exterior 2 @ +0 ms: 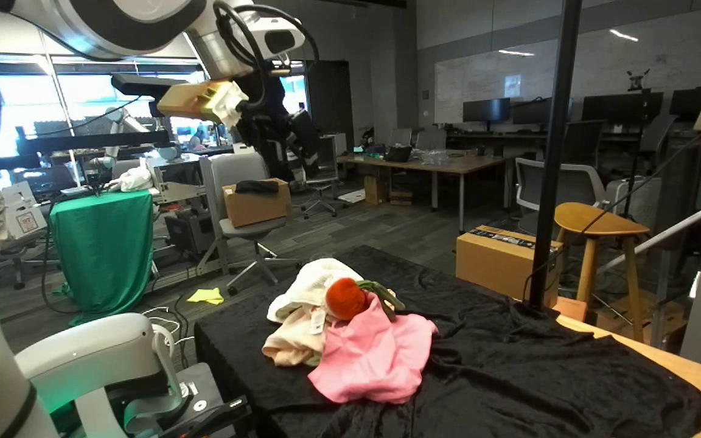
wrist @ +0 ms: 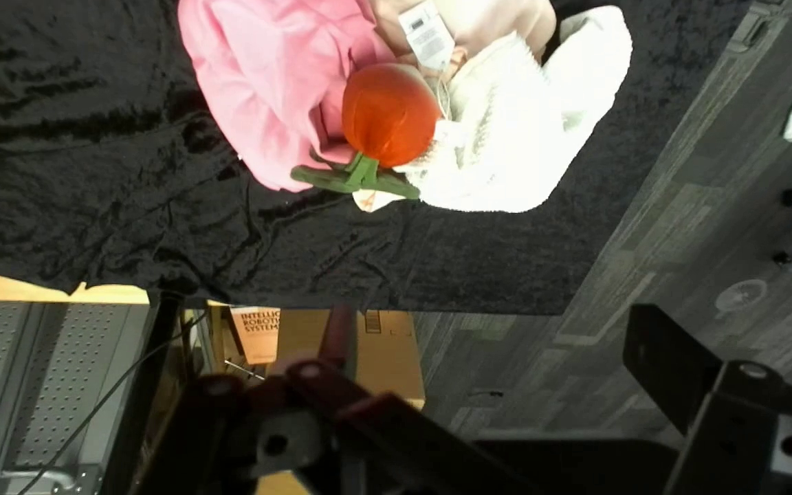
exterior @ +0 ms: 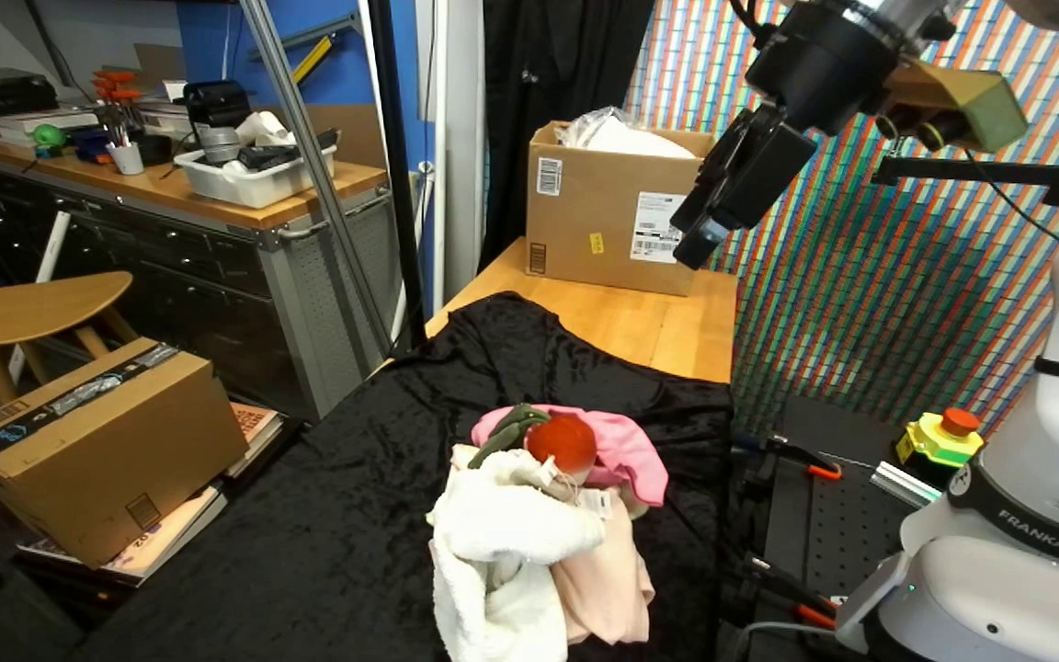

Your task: Stack up all the objects on the table

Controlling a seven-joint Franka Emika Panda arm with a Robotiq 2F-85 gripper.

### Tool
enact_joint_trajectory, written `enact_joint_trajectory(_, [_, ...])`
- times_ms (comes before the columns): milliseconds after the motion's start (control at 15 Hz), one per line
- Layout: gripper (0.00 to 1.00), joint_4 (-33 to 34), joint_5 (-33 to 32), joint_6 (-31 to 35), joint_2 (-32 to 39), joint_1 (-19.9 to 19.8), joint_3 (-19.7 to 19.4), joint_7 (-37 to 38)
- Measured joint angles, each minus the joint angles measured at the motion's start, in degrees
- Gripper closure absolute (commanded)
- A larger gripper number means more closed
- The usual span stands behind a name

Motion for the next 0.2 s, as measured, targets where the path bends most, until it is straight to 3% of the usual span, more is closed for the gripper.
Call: enact_joint_trajectory(200, [0.00, -0.17, -0.05, -0.01, -1.21, 0.00, -0.08, 0.00])
